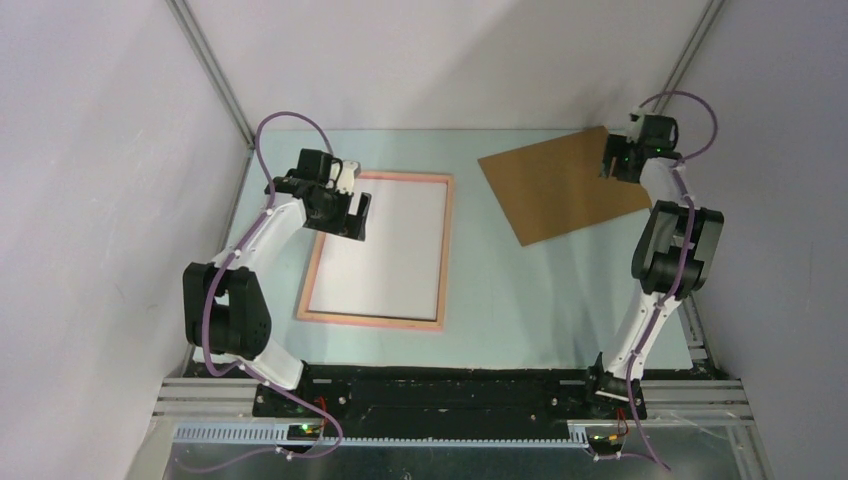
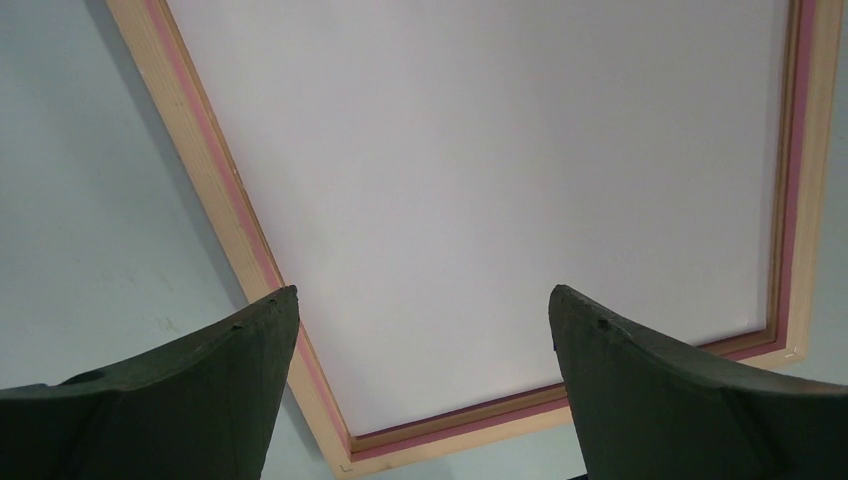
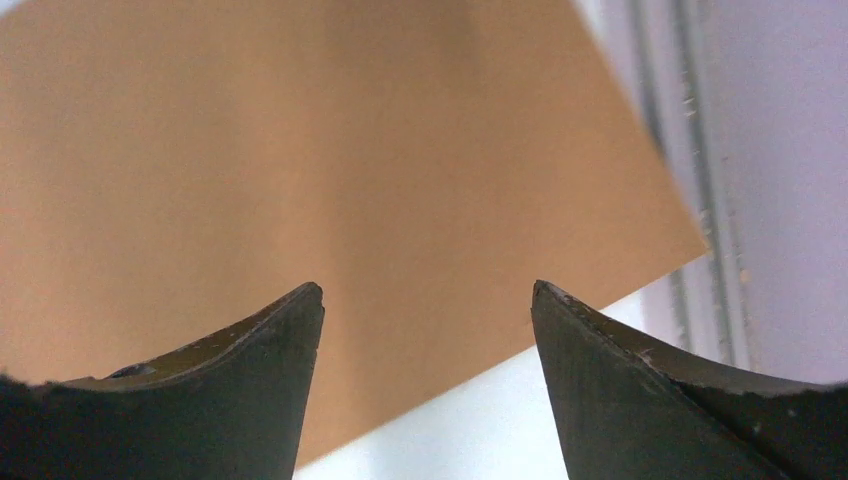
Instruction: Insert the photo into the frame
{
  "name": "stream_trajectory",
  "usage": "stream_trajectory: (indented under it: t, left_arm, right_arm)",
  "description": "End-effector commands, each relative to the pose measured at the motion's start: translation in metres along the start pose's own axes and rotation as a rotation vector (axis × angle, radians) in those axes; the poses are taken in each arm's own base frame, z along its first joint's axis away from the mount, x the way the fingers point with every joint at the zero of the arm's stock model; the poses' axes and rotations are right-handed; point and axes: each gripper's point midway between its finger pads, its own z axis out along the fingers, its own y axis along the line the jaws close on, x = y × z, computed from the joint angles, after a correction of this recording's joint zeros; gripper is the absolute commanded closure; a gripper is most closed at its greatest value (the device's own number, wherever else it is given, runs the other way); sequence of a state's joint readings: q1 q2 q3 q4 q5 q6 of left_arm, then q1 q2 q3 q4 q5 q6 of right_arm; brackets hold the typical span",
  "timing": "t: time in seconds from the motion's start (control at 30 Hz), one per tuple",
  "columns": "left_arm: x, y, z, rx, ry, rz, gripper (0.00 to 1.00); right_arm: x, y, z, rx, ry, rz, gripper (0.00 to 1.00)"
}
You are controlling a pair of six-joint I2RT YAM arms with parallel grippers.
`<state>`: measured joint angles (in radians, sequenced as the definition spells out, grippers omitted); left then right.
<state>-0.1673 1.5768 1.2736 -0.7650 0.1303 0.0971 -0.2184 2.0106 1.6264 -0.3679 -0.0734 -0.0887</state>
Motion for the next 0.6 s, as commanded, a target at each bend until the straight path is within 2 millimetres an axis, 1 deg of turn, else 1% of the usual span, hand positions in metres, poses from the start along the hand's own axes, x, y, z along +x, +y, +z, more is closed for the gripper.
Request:
stream_trajectory:
  t: [0.0,0.03,0.07,0.13,0.17,0.2,0.23,0.27,0.3,0.33,0.37,0.4,0.43,0.47,0.5,0.53,0.57]
  left_arm:
    - [-0.022,-0.007,-0.007,0.05,-0.065,0.017,0.01]
    - [-0.026,-0.012,-0.006,0.079,-0.071,0.022,0.01]
    - [-0.029,-0.015,-0.005,0.092,-0.074,0.024,0.01]
    - [-0.039,-0.028,-0.004,0.147,-0.085,0.039,0.01]
    - [-0.046,-0.036,-0.001,0.162,-0.091,0.055,0.01]
    - [-0.051,-0.041,-0.001,0.173,-0.097,0.064,0.01]
    - [-0.06,-0.052,0.002,0.186,-0.106,0.089,0.01]
    - [-0.065,-0.057,0.003,0.189,-0.111,0.097,0.01]
    - [-0.075,-0.071,0.006,0.203,-0.12,0.123,0.01]
    - [-0.08,-0.078,0.008,0.208,-0.123,0.13,0.01]
    - [-0.089,-0.091,0.012,0.224,-0.13,0.152,0.01]
    - [-0.091,-0.099,0.022,0.235,-0.115,0.149,0.01]
    - [-0.102,-0.113,0.019,0.254,-0.139,0.169,0.01]
    - [-0.102,-0.127,0.029,0.278,-0.121,0.173,0.01]
    - [-0.114,-0.136,0.027,0.29,-0.144,0.178,0.01]
    - [-0.113,-0.149,0.038,0.309,-0.128,0.181,0.01]
    - [-0.125,-0.158,0.037,0.32,-0.15,0.175,0.01]
  right_arm:
    - [-0.037,-0.035,0.01,0.035,-0.069,0.114,0.19]
    - [-0.033,-0.039,0.015,0.04,-0.053,0.12,0.18]
    - [-0.036,-0.048,0.014,0.052,-0.06,0.128,0.18]
    - [-0.033,-0.059,0.016,0.062,-0.054,0.134,0.17]
    - [-0.031,-0.065,0.016,0.071,-0.053,0.138,0.16]
    - [-0.031,-0.068,0.017,0.075,-0.053,0.133,0.16]
    - [-0.028,-0.073,0.018,0.081,-0.048,0.135,0.15]
    - [-0.029,-0.076,0.018,0.084,-0.048,0.124,0.15]
    - [-0.025,-0.081,0.022,0.09,-0.037,0.125,0.15]
    - [-0.028,-0.084,0.021,0.092,-0.035,0.117,0.15]
    - [-0.024,-0.089,0.025,0.096,-0.021,0.118,0.14]
    - [-0.022,-0.092,0.027,0.099,-0.005,0.113,0.14]
    - [-0.026,-0.097,0.026,0.106,-0.011,0.113,0.12]
    - [-0.021,-0.098,0.028,0.106,0.008,0.107,0.08]
    - [-0.021,-0.102,0.028,0.111,0.008,0.106,0.06]
    - [-0.018,-0.105,0.03,0.115,0.016,0.096,0.04]
    - [-0.018,-0.108,0.03,0.121,0.016,0.091,0.04]
